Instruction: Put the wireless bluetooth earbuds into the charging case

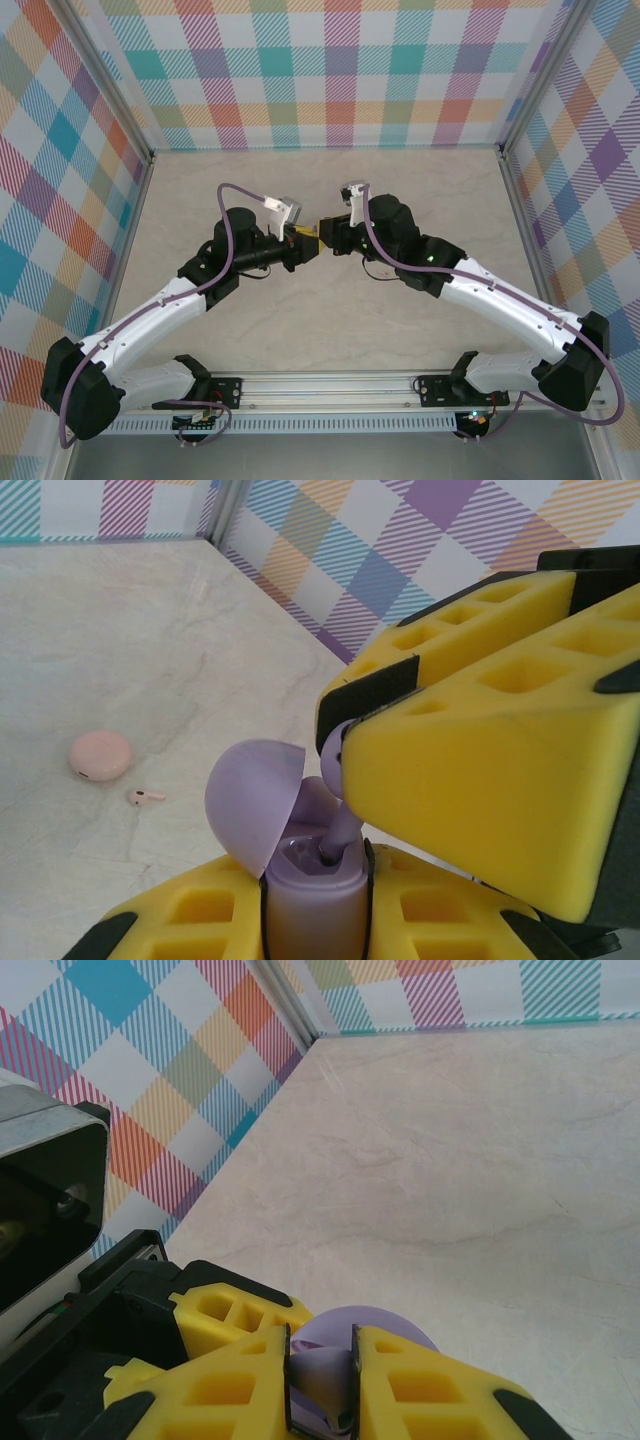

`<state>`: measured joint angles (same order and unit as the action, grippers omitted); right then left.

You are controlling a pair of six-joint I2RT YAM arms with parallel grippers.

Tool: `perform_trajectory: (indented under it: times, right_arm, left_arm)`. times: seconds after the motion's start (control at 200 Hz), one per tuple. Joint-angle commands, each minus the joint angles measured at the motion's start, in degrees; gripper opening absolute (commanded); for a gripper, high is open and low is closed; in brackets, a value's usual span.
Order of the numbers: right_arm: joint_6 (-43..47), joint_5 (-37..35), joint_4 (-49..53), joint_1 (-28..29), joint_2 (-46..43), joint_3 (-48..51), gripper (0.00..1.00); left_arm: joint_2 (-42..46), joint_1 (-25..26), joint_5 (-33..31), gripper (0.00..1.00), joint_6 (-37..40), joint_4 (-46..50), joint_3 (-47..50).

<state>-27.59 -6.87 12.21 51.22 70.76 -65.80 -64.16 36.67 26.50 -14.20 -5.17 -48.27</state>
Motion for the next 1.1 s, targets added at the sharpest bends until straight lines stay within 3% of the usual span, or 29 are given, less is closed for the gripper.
perform_trajectory:
  times: [0.0,0.24,0.54,0.775,1.095]
  right_arm:
    - [0.44,-0.33,1.55,0.46,0.08,0.15,0.19]
    - [-0.23,-4.03,2.43,0.54,0.08,-0.12,0.16]
    - [0.08,-1.23,3.03,0.55,-0.01,0.39,0.16]
    - [-0.05,-0.65,2.5,0.54,-0.99,1.38,0.16]
    - [-0.21,-0.65,3.09,0.56,0.93,0.52,0.16]
  left_arm:
    - [0.22,0.4,2.17,0.14,-0.92,-6.16,-2.79]
    - [0.19,0.42,4.1,0.13,-0.56,-6.28,-2.34]
    - [0.02,0.42,-3.81,0.13,-1.4,-2.4,-3.82]
    - [-0.41,0.42,-4.88,0.14,-1.7,-2.13,-4.2]
    - [-0.26,0.42,3.02,0.13,-1.29,-7.02,-3.16]
